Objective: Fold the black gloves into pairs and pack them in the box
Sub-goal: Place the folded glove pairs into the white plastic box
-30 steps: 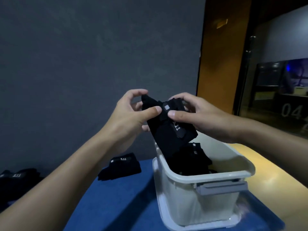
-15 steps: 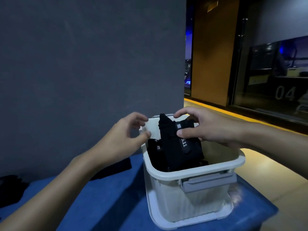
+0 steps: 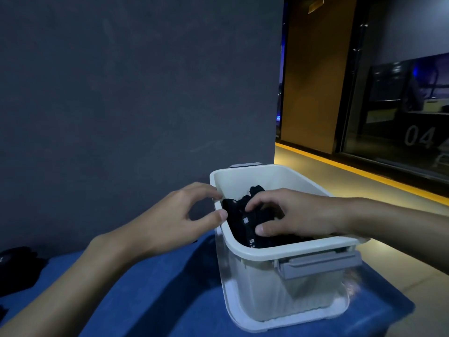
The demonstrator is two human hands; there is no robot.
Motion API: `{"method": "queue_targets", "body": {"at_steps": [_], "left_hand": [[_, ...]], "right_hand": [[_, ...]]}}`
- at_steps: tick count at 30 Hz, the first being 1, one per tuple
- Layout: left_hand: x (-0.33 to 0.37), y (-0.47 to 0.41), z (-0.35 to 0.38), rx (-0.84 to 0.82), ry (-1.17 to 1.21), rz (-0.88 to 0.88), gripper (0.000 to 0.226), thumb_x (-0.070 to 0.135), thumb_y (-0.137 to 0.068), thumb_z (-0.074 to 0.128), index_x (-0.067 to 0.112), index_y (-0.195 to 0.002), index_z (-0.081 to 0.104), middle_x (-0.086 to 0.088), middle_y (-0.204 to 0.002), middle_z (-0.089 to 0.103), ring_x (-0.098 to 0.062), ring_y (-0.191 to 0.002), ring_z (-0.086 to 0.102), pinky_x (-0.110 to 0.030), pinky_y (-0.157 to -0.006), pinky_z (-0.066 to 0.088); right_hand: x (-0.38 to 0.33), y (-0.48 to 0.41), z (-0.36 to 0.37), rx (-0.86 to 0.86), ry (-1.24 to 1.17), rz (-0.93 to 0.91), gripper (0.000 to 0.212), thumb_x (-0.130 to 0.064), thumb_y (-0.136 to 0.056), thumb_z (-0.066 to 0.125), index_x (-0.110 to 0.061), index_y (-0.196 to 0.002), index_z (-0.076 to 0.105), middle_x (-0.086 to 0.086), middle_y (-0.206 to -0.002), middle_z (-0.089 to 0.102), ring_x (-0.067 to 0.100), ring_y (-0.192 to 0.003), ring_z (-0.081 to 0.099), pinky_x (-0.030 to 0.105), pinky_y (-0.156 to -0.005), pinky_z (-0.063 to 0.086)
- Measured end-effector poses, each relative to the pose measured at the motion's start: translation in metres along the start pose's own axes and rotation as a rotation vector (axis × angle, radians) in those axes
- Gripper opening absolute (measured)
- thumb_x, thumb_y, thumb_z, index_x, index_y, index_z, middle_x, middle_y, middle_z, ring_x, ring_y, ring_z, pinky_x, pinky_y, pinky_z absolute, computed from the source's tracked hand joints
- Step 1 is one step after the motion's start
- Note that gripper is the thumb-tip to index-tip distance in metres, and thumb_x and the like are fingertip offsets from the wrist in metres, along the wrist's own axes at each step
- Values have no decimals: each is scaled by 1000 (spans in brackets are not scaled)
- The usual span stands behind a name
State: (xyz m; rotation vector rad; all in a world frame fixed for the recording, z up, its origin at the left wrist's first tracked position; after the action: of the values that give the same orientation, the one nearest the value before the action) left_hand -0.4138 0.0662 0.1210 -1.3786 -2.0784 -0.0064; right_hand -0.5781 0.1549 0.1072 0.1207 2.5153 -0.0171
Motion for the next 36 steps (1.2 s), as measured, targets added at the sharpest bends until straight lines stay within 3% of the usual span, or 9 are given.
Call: {"method": "queue_targets", "body": {"at_steps": [5, 8, 11, 15, 20, 22, 26, 30, 36], "left_hand": [[0, 0, 2, 1, 5, 12, 29, 57, -87, 53, 50, -115, 57, 33, -128, 51, 17, -122, 44, -9, -97, 39], [0, -1, 2, 6, 5, 15, 31, 59, -86, 51, 50, -115, 56, 33, -128, 51, 16, -122, 44, -11, -99, 38], [-3, -1, 2, 14, -1, 14, 41, 61, -85, 50, 44, -122, 58, 33, -129, 50, 15, -124, 44, -16, -102, 39], [-4, 2, 2, 22, 37, 16, 51, 72, -79, 47, 46, -122, 56, 37, -130, 49, 13, -123, 47, -25, -98, 49], [-4, 3, 5, 31, 57, 32, 44, 70, -78, 46, 53, -118, 54, 33, -128, 51, 8, -121, 51, -30, -96, 51], [-5, 3, 5, 41, 62, 32, 46, 69, -79, 46, 49, -120, 54, 31, -127, 52, 6, -121, 53, -33, -95, 52], [-7, 5, 5, 44, 43, 40, 49, 70, -81, 44, 45, -122, 56, 32, -130, 51, 8, -122, 52, -34, -94, 52], [-8, 6, 6, 48, 48, 44, 49, 69, -83, 44, 44, -123, 58, 30, -130, 52, 7, -122, 52, -35, -94, 52], [-9, 6, 7, 79, 46, 56, 54, 69, -83, 44, 39, -126, 59, 28, -129, 52, 9, -123, 51, -34, -93, 52]], "right_hand": [[5, -5, -5, 41, 77, 33, 27, -27, -85, 74, -35, -108, 63, -5, -103, 65, 12, -83, 63, 24, -69, 54], [10, -9, -3, 37, 80, 36, 27, -24, -82, 77, -36, -102, 63, -2, -105, 65, 9, -78, 60, 17, -63, 48], [13, -11, -2, 27, -87, 56, 27, -16, -80, 79, -29, -101, 67, 0, -99, 69, 10, -79, 63, 25, -74, 54], [7, -15, -5, 15, 95, -3, 28, -15, -84, 75, -28, -107, 64, -24, -67, 61, -10, -59, 54, 7, -56, 40], [-8, -16, -11, -7, 46, -175, 39, -9, -89, 65, -41, -112, 63, -18, -105, 59, -5, -82, 55, 12, -75, 42], [-5, -18, -9, -55, 83, -192, 21, -33, -89, 68, -43, -107, 68, -19, -111, 58, -4, -93, 56, 16, -84, 43], [10, -22, 0, -132, 218, -168, 52, -74, -69, 64, -47, -113, 64, -28, -118, 51, -9, -110, 50, 19, -99, 41], [18, -24, 7, -160, 343, -169, 65, -69, -68, 69, -45, -127, 55, -32, -120, 41, -14, -115, 41, 14, -99, 35], [11, -26, 9, -131, 346, -270, 64, -59, -72, 75, -64, -128, 42, -27, -123, 33, -9, -123, 26, 22, -107, 30]]}}
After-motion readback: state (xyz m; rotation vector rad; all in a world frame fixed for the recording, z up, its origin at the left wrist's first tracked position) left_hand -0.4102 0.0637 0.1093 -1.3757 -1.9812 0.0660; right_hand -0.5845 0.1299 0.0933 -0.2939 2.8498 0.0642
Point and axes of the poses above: each hand's wrist, its own y-axis away from the middle knuckle, its own z-axis out of the palm, x = y × z, the point moved 7 cm from there along -y, towards the middle knuckle
